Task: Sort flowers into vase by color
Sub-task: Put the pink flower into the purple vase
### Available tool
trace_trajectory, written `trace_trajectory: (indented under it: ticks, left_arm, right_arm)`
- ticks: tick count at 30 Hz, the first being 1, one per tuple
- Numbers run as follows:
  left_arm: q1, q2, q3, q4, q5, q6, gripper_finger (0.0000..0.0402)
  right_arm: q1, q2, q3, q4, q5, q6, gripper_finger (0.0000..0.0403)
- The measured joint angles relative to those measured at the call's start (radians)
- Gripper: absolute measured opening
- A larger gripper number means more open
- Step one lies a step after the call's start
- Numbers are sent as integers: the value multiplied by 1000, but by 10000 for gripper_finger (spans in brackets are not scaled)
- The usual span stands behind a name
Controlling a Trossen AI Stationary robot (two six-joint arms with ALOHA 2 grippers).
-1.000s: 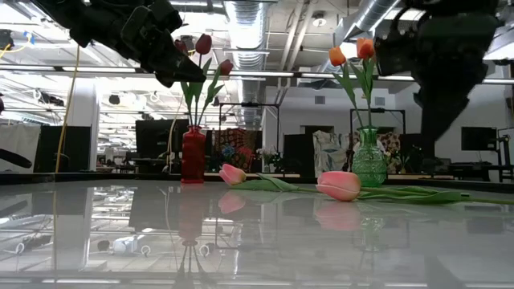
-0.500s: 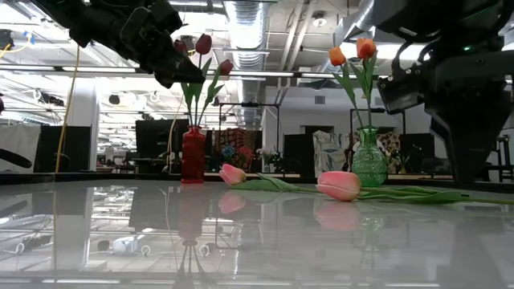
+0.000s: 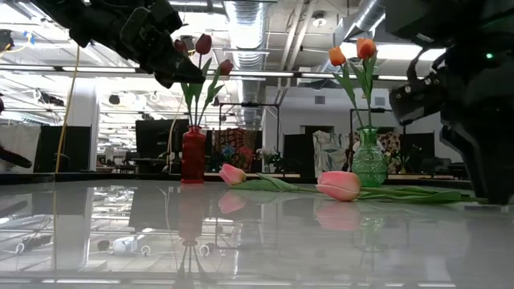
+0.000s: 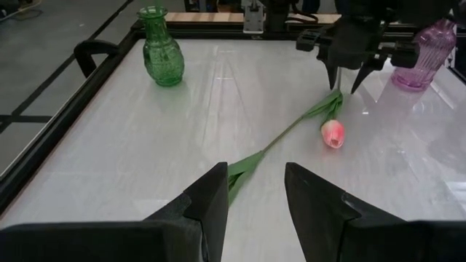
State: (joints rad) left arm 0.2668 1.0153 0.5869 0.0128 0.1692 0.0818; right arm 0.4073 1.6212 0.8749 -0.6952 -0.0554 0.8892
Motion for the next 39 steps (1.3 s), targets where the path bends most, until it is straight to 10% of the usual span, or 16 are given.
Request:
trace_trajectory:
  ticks: [8,23,39]
  left_arm:
    - [0,0,0,0,0,0,122]
    - [0,0,0,0,0,0,122]
    - [0,0,0,0,0,0,122]
  right_arm:
    - [4,25,3,1,3,-6,176]
    - [-4,20,1,-1,2,-8,18]
    - [-4,-188,-2,1,68,-7,21]
